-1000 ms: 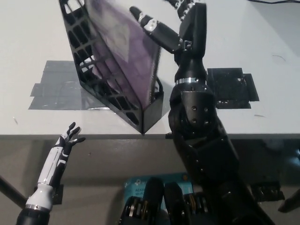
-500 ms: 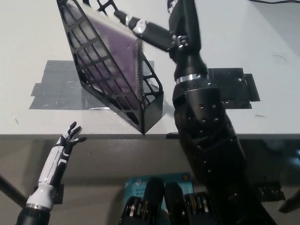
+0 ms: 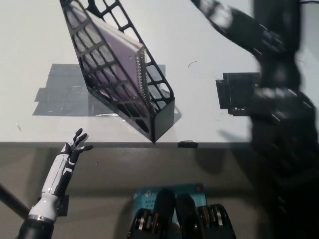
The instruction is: A person hands a notebook to the robot and the robot grabs it with its right hand and places it in the magazine stand kept in the centre of the desk infront of it.
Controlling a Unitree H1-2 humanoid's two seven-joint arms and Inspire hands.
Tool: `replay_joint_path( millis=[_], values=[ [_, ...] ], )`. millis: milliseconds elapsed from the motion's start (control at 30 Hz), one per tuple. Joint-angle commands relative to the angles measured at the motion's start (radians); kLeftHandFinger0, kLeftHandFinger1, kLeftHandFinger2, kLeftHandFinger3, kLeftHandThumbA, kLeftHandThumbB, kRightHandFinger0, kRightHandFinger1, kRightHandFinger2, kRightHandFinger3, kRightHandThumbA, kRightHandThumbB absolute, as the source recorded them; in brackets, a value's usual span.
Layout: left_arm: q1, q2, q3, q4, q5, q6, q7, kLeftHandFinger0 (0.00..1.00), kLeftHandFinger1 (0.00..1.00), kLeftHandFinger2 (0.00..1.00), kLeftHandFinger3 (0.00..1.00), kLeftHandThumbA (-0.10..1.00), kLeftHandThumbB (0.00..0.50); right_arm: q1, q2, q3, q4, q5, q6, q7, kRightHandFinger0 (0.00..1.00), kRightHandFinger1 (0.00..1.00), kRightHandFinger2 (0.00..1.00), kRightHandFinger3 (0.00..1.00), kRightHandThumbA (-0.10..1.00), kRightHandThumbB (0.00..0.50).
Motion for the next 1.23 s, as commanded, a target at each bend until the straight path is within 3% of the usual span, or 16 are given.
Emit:
replay_joint_path(
  millis=[0,67,167,333,467,533,633,767,933,1067,1100,1200],
  values=[
    [0.016,-0.001,-0.003,-0.036,0.010,-0.038,0.018,1.00,1.00,1.00,1.00,1.00,0.500,0.129,-0.085,-0.009,-0.141,0.004,0.056,0.107,1.00,1.00,1.00,1.00,1.00,0.363],
    [0.041,-0.006,-0.005,-0.045,0.013,-0.038,0.020,1.00,1.00,1.00,1.00,1.00,0.500,0.242,-0.121,-0.016,-0.171,0.023,0.044,0.124,1.00,1.00,1.00,1.00,1.00,0.384],
    [0.063,-0.012,-0.007,-0.054,-0.010,-0.038,0.007,1.00,1.00,1.00,1.00,1.00,0.497,0.340,-0.140,-0.019,-0.172,0.055,0.018,0.141,1.00,1.00,1.00,1.00,1.00,0.366],
    [0.139,-0.018,-0.016,-0.114,-0.025,-0.038,-0.010,1.00,1.00,1.00,1.00,1.00,0.500,0.551,-0.165,-0.022,-0.086,0.082,-0.112,0.193,1.00,1.00,1.00,1.00,1.00,0.201],
    [0.186,-0.020,-0.023,-0.156,-0.035,-0.038,-0.022,1.00,1.00,1.00,1.00,1.00,0.500,0.647,-0.169,-0.021,-0.021,0.082,-0.157,0.222,1.00,1.00,1.00,1.00,1.00,0.201],
    [0.225,-0.015,-0.026,-0.187,-0.043,-0.038,-0.032,0.99,1.00,1.00,1.00,1.00,0.500,0.710,-0.157,-0.014,0.044,0.075,-0.188,0.230,1.00,1.00,1.00,1.00,1.00,0.241],
    [0.250,-0.014,-0.026,-0.192,-0.042,-0.038,-0.032,0.99,1.00,1.00,1.00,1.00,0.500,0.752,-0.140,-0.010,0.090,0.066,-0.199,0.237,1.00,1.00,1.00,1.00,1.00,0.262],
    [0.273,-0.008,-0.034,-0.161,-0.021,-0.038,-0.016,0.99,1.00,1.00,1.00,1.00,0.500,0.811,-0.110,0.005,0.161,0.104,-0.219,0.270,1.00,1.00,1.00,1.00,1.00,0.177],
    [0.285,-0.011,-0.033,-0.108,-0.031,-0.038,-0.015,0.99,1.00,1.00,1.00,1.00,0.500,0.825,-0.084,0.013,0.217,0.123,-0.214,0.298,1.00,1.00,1.00,1.00,1.00,0.212],
    [0.277,-0.023,-0.032,-0.059,-0.040,-0.038,-0.017,0.98,1.00,1.00,1.00,1.00,0.500,0.836,-0.071,0.021,0.245,0.112,-0.205,0.311,1.00,1.00,1.00,1.00,1.00,0.174],
    [0.274,-0.023,-0.033,-0.054,-0.036,-0.038,-0.014,0.97,1.00,1.00,1.00,1.00,0.500,0.833,-0.073,0.026,0.258,0.108,-0.207,0.324,1.00,1.00,1.00,1.00,1.00,0.145],
    [0.277,-0.022,-0.035,-0.052,-0.028,-0.038,-0.007,0.98,1.00,1.00,1.00,1.00,0.500,0.833,-0.074,0.028,0.269,0.107,-0.209,0.335,1.00,1.00,1.00,1.00,1.00,0.145]
  ],
)
